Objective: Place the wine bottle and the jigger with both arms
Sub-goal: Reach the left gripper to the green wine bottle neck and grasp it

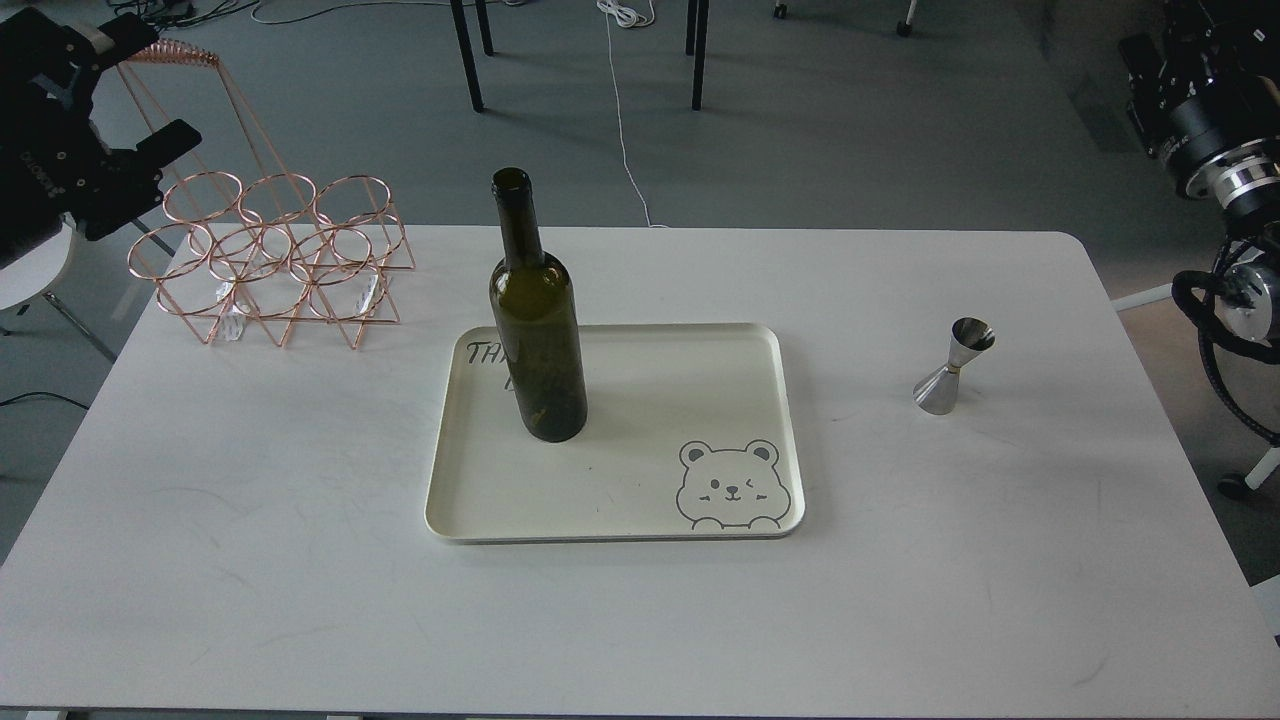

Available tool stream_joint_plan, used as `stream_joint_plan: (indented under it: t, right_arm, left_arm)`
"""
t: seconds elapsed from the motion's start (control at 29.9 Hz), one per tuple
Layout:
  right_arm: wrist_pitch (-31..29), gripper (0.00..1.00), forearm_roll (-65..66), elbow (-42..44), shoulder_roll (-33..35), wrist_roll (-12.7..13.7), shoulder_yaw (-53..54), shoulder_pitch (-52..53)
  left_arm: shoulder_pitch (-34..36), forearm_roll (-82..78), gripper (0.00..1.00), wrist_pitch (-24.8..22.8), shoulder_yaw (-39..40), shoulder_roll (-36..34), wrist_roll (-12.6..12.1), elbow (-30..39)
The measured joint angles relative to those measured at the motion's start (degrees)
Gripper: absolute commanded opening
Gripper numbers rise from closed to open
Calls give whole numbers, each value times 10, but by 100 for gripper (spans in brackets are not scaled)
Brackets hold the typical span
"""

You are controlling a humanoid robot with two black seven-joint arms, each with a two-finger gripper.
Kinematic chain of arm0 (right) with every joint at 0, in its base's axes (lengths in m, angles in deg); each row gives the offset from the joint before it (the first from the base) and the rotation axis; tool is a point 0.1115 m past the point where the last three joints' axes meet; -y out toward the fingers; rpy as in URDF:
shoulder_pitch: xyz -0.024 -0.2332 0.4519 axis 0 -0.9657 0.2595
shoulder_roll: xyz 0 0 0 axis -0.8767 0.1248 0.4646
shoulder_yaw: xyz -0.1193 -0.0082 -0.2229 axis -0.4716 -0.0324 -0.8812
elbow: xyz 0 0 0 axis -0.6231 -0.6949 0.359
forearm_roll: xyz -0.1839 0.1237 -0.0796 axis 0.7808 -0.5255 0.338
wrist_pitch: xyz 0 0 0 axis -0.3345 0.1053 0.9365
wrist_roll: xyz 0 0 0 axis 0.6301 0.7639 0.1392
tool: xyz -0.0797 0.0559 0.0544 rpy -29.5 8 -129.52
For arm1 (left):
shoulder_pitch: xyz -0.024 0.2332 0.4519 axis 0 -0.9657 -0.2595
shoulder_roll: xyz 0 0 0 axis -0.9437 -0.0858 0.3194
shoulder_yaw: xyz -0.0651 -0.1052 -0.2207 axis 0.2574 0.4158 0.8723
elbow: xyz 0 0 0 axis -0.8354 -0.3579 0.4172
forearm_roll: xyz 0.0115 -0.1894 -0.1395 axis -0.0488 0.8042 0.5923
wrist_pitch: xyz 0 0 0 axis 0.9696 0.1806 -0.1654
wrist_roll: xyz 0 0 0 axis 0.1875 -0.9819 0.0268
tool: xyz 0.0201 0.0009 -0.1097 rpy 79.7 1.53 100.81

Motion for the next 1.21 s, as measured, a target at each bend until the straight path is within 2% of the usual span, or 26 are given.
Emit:
stream_joint_plan:
  t: [0.17,0.3,0.4,0.5,0.7,0.9,1.21]
  right_arm:
    - [-62,89,-89,17,8,0,6,-4]
    - [-149,93,-191,38,26,0,7,-12]
    - [-213,94,-251,76,27,0,8,-18]
    - [-247,97,-288,109,18,0,8,-21]
    - [-260,98,-324,120,6,0,9,-21]
    - [-261,98,-445,119,-10,22,9,-34]
    - [-261,99,-458,122,-27,24,9,-42]
  left_arm:
    - [9,-218,98,24,-5,6,-1,50]
    - [9,-373,98,41,-9,14,-1,73]
    - [8,-439,95,68,-10,37,0,84]
    - [8,-520,94,88,-10,74,-1,86]
    - [6,-680,93,137,-11,119,-7,79]
    - [4,-692,93,142,-11,160,-31,59]
    - [6,-685,93,142,-4,214,-53,30]
